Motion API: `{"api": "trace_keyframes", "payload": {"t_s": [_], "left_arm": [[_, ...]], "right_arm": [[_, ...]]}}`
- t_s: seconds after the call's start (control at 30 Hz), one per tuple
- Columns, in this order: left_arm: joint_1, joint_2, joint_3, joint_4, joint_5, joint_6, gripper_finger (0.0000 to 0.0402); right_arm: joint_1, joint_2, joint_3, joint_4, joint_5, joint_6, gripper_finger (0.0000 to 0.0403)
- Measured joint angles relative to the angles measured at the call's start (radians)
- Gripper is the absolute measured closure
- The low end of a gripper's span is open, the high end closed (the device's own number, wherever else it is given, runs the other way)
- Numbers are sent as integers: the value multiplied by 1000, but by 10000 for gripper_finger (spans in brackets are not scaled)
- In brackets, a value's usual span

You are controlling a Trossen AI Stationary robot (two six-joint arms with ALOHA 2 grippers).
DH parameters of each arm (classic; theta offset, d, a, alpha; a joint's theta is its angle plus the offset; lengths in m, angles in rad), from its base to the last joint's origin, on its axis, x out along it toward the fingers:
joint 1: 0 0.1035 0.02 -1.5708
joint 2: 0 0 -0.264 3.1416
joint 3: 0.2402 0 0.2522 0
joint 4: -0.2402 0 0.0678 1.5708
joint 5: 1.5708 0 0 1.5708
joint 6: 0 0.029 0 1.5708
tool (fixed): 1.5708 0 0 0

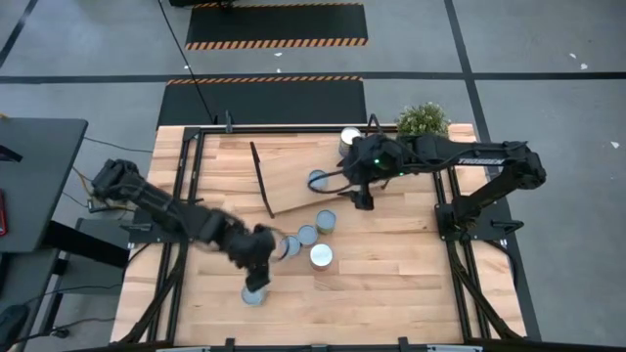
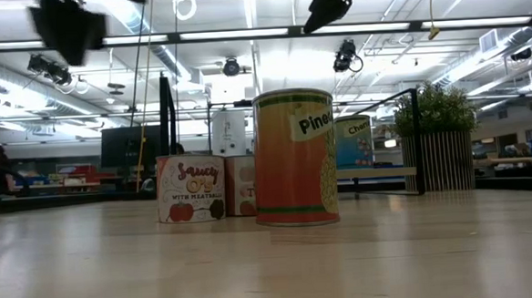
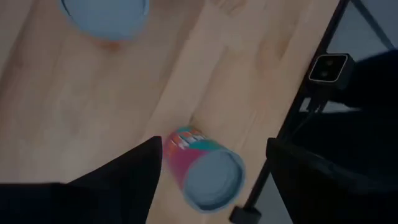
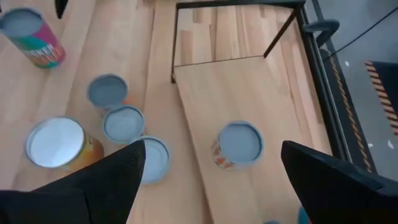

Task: Pick and place cans onto a shelf
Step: Put the white can on the shelf

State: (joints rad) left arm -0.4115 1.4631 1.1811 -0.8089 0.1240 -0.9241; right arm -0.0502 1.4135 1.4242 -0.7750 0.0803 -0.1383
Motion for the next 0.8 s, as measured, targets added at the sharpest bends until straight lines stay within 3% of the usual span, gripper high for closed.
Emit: {"api": "trace_keyframes", "payload": {"t_s": [0.13,0.4,0.6,0.8], "left_arm": [[89,-29,-1,7,79,188,119],[184,-98,-1,-91,94,440,163],[222,-98,-1,-130,129,415,167],[248,-98,-1,-38,121,272,126]], "right_arm": [[-10,8,0,4,0,46,13],[-46,7,1,-2,-31,146,4],[-49,9,1,19,-33,150,3],[-52,21,1,48,-39,166,4]]}}
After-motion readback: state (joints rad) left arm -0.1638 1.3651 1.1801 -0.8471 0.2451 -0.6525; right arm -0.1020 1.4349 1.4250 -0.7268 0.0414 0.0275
